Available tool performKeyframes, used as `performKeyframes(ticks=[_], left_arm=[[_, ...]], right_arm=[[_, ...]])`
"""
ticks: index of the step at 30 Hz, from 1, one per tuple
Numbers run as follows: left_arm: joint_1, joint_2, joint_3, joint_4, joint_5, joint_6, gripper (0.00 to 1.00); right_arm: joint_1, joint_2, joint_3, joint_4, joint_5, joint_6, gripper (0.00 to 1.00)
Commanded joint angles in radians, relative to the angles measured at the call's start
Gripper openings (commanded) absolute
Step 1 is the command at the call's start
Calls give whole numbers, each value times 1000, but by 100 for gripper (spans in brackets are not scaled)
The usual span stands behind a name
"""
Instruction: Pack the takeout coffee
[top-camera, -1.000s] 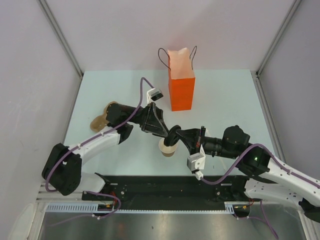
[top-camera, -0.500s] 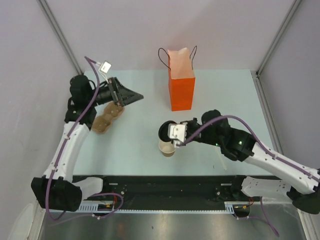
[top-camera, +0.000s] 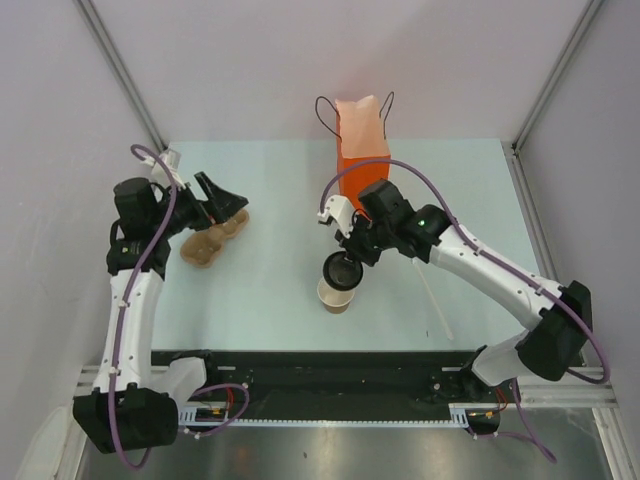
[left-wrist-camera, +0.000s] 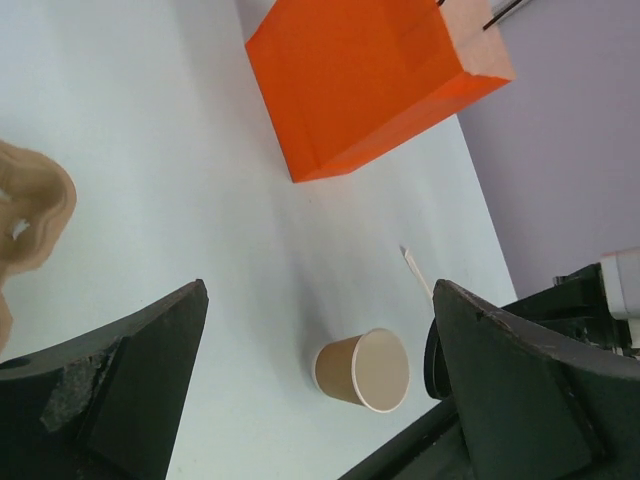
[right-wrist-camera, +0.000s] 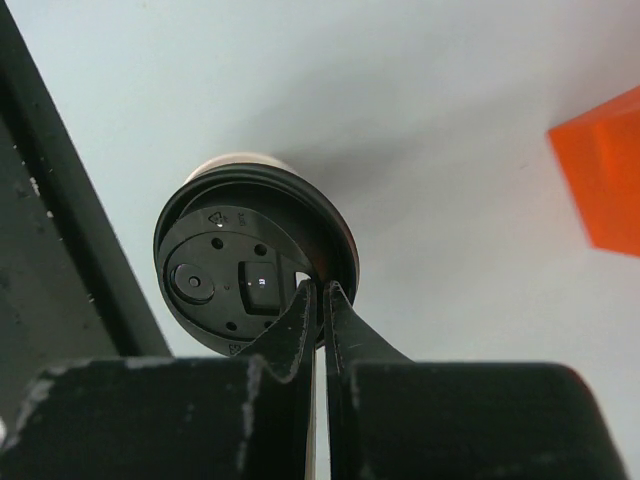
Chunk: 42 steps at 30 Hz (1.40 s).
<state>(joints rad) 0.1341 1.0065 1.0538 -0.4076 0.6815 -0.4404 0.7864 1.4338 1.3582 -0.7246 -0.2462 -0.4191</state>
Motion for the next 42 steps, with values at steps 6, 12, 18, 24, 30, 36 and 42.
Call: performKeyframes(ticks=[6, 12, 18, 24, 30, 36, 42], left_arm=[[4, -126, -210, 164, 47, -107, 99], [4, -198, -337, 227, 136, -146, 99], [1, -246, -449, 257, 317, -218, 98], [-53, -290, -551, 357, 371, -313, 96], [-60, -296, -569, 405, 360, -350, 96], [-64, -293, -561, 391, 351, -325, 96], [-67, -298, -565, 388, 346, -317, 96]], right_arm=[[-7, 56, 48, -33, 39, 151, 0], [7, 99, 48, -18, 62, 230, 0], [20, 132, 45, -21, 76, 255, 0], [37, 149, 47, -7, 73, 260, 0], [37, 168, 47, -7, 84, 259, 0], [42, 177, 47, -10, 79, 256, 1], [39, 186, 47, -10, 70, 253, 4]])
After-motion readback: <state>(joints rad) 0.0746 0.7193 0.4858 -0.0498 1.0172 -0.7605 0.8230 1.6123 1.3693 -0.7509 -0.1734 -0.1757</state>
